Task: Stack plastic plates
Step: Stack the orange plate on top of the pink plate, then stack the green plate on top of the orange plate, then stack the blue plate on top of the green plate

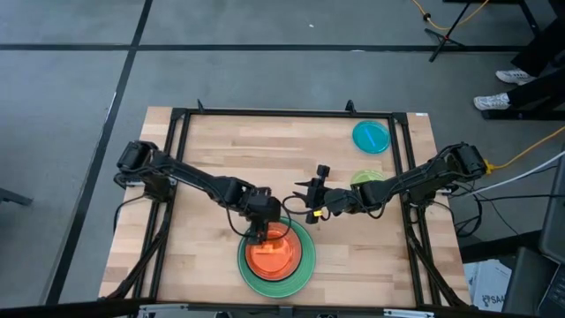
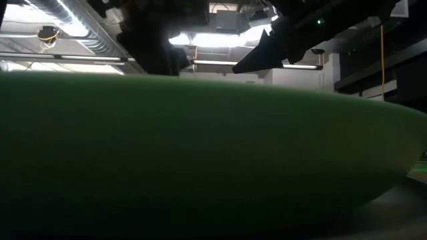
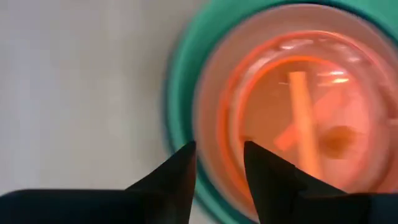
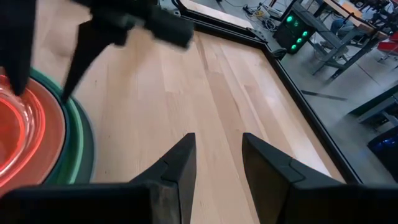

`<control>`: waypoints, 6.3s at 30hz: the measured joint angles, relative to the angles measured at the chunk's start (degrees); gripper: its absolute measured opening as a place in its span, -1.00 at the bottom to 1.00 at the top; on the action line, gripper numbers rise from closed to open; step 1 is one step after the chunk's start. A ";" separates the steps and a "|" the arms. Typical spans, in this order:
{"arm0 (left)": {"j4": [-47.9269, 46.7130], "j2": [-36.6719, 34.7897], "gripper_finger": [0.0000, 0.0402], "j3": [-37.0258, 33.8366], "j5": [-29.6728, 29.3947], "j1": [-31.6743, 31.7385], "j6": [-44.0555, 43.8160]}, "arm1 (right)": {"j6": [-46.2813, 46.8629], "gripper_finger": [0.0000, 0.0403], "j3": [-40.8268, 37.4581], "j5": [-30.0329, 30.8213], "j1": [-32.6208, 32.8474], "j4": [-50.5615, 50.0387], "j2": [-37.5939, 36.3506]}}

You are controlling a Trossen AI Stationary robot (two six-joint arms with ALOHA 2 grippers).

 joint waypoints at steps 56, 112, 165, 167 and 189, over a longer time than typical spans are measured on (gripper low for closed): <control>58.17 -22.47 -0.35 -41.44 -9.48 -2.43 6.91 | 52.27 -0.02 2.66 -12.69 11.98 -73.28 -5.49; 56.29 -25.87 -0.35 -41.32 -8.83 -4.48 3.12 | 15.87 -0.99 0.14 -7.28 11.95 -33.04 -5.44; 47.14 -37.40 -0.35 -41.34 -13.52 -9.75 -2.20 | 0.84 -0.45 23.17 -28.55 13.64 -16.52 19.74; 47.14 -37.40 -0.35 -41.34 -13.52 -9.75 -2.20 | 0.77 -0.40 23.17 -28.58 13.38 -16.74 19.71; 47.22 -37.38 -0.35 -41.38 -14.01 -9.66 -1.73 | 6.92 -0.45 22.10 -19.93 6.04 -48.78 4.35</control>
